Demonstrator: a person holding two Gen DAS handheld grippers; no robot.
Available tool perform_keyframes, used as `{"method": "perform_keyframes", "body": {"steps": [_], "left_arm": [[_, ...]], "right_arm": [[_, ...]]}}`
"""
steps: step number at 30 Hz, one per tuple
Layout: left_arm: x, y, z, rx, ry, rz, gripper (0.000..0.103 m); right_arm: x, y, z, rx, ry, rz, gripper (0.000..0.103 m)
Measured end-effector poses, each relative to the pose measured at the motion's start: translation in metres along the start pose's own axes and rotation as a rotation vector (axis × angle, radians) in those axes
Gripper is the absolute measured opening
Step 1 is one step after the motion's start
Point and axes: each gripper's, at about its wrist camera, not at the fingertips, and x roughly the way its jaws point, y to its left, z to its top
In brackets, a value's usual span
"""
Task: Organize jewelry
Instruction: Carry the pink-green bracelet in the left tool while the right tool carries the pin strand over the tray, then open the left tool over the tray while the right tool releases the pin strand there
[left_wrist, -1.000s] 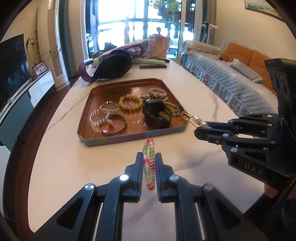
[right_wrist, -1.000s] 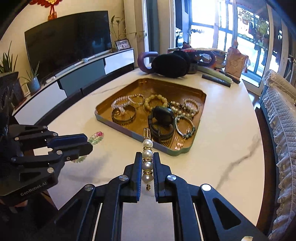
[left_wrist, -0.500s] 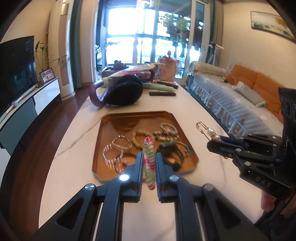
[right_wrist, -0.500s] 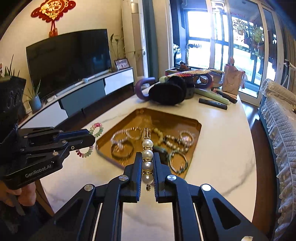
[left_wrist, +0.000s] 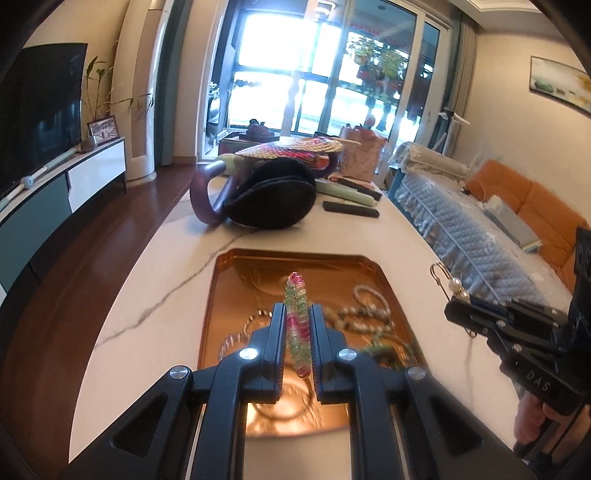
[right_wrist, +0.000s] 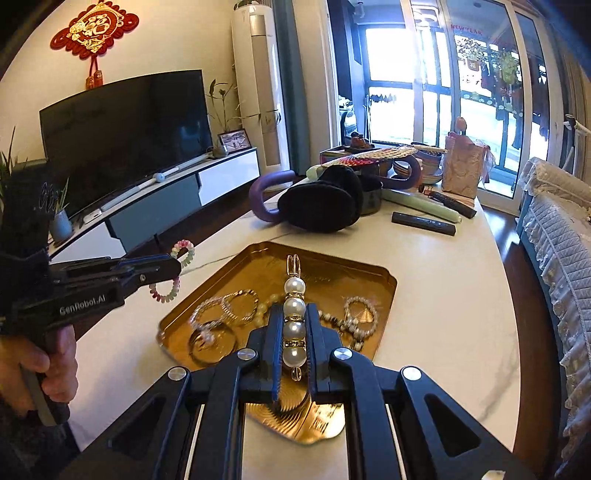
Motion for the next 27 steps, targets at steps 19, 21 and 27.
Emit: {"method": "perform_keyframes", "body": {"steps": [19, 21, 27], "left_arm": [[0.099, 0.033, 0.028, -0.017, 0.099, 0.013, 0.013], [0.110, 0.037, 0.025, -0.029, 0.128, 0.022, 0.012], [0.136, 0.043, 0.012, -0.039, 0.218, 0.053, 0.013]], "right_arm": [[0.108, -0.023, 0.031, -0.063, 0.073, 0.051, 0.009], [0.119, -0.025, 0.026, -0.054, 0.100, 0.056, 0.009], [0.144, -0.039, 0.009, -0.010, 0.209, 0.060, 0.009]]}}
